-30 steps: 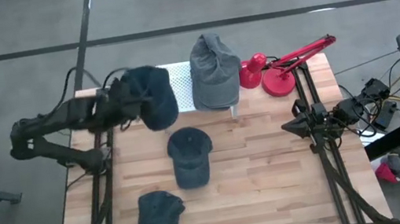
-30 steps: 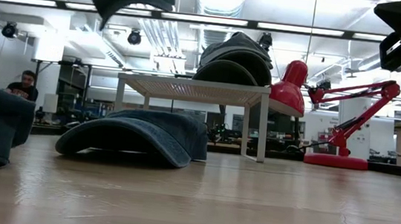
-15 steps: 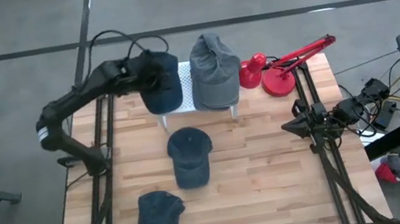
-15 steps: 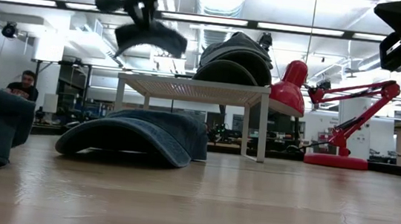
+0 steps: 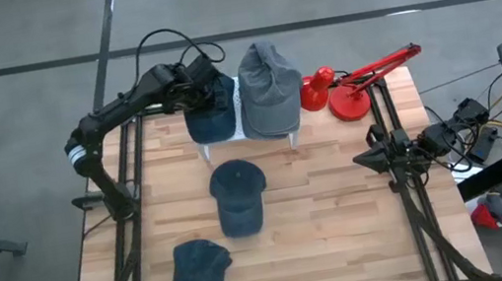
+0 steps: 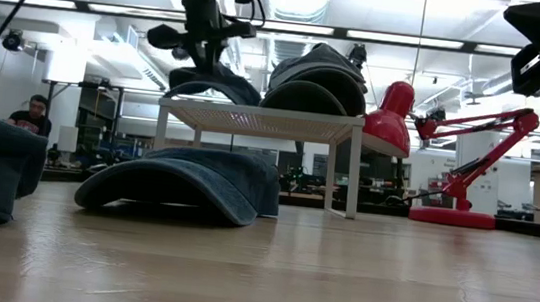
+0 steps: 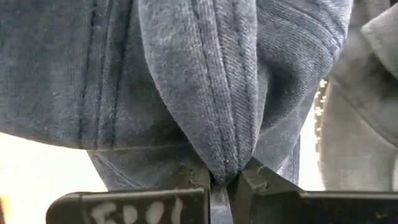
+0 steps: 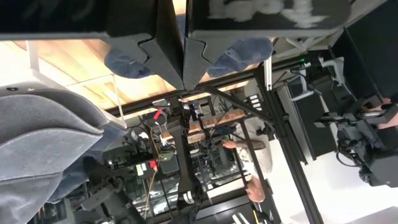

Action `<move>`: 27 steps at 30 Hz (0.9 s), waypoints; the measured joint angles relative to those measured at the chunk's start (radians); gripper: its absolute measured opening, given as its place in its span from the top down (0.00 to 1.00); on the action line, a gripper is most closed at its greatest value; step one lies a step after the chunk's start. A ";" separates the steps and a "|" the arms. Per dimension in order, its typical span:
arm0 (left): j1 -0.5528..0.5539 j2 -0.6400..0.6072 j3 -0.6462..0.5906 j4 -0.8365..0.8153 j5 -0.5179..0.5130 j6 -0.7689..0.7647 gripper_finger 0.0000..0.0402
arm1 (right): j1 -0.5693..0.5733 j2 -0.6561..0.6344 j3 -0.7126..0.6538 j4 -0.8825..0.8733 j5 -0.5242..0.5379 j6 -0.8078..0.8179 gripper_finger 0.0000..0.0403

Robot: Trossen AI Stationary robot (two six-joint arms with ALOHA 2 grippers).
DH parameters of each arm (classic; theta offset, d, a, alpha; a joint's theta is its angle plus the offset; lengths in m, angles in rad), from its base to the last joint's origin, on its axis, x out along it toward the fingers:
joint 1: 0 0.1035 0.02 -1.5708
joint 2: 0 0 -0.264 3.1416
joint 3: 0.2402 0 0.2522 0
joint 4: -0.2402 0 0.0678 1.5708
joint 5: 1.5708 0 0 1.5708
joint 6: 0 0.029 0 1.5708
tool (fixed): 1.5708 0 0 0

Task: Pick & Place hat
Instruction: Put the blue cap on the shelf

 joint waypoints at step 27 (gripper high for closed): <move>-0.007 0.046 0.027 0.026 0.108 -0.050 0.90 | 0.000 0.000 0.000 -0.002 0.000 0.000 0.98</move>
